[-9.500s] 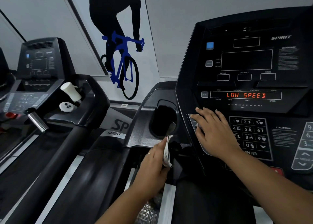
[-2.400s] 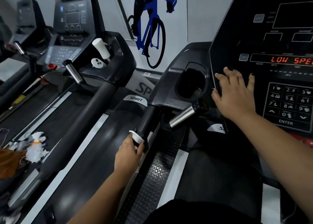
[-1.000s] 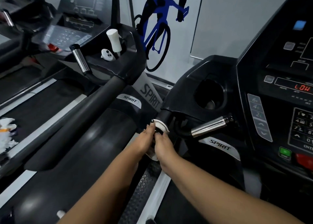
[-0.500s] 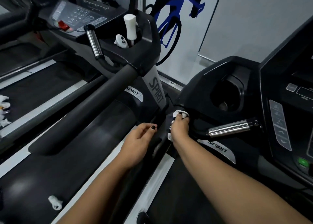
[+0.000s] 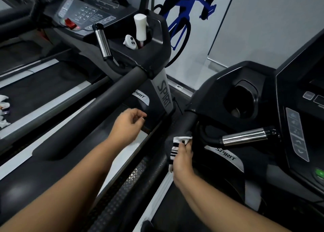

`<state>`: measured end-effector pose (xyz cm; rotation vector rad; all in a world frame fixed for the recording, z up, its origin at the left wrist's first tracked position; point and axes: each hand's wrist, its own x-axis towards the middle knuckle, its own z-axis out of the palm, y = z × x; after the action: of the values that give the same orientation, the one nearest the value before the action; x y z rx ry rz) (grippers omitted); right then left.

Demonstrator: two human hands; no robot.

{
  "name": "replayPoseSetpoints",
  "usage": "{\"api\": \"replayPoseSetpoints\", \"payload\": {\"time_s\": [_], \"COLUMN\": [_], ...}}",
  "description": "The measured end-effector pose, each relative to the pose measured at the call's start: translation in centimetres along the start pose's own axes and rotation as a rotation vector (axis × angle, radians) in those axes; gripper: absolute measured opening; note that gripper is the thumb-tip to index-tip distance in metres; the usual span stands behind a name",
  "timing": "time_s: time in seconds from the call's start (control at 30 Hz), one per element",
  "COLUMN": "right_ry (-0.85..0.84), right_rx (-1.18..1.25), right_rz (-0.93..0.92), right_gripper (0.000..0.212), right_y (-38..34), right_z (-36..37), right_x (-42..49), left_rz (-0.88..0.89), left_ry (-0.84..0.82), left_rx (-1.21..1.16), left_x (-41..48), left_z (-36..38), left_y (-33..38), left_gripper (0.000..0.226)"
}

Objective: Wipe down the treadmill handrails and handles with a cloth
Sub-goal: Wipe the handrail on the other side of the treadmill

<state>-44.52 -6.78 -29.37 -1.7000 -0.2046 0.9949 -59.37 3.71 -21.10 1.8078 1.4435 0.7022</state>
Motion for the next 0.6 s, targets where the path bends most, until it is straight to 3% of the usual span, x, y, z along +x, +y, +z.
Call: {"api": "replayPoseSetpoints", "payload": {"time_s": [0.13,0.3,0.5,0.6], "right_ry": [0.042,0.049,-0.04,-0.11], "right_rx": [0.066,0.031,0.073,-0.012], "right_rz": [0.06,0.034,0.007,-0.055], "right_gripper": [0.038,0.042,0.043,0.046], "right_y": [-1.6,-4.8,-5.2,-2.8], "right_z": [0.2,0.0,-0.9,-1.5], "right_x": [2.2,4.1,3.0,1.1], "left_rz": [0.119,0.174,-0.055,-0.046], "left_ry": [0.086,0.252,0.34,0.413], "left_rx": [0.304,0.521,0.36,0.301], "left_x": [3.7,7.1,9.1,9.1], "left_z": [-2.7,-5.6,-6.6,-5.9], "left_y": [-2.3,-4.9,-9.2,-9.4], "left_gripper": [0.018,0.025,0.045,0.046]}}
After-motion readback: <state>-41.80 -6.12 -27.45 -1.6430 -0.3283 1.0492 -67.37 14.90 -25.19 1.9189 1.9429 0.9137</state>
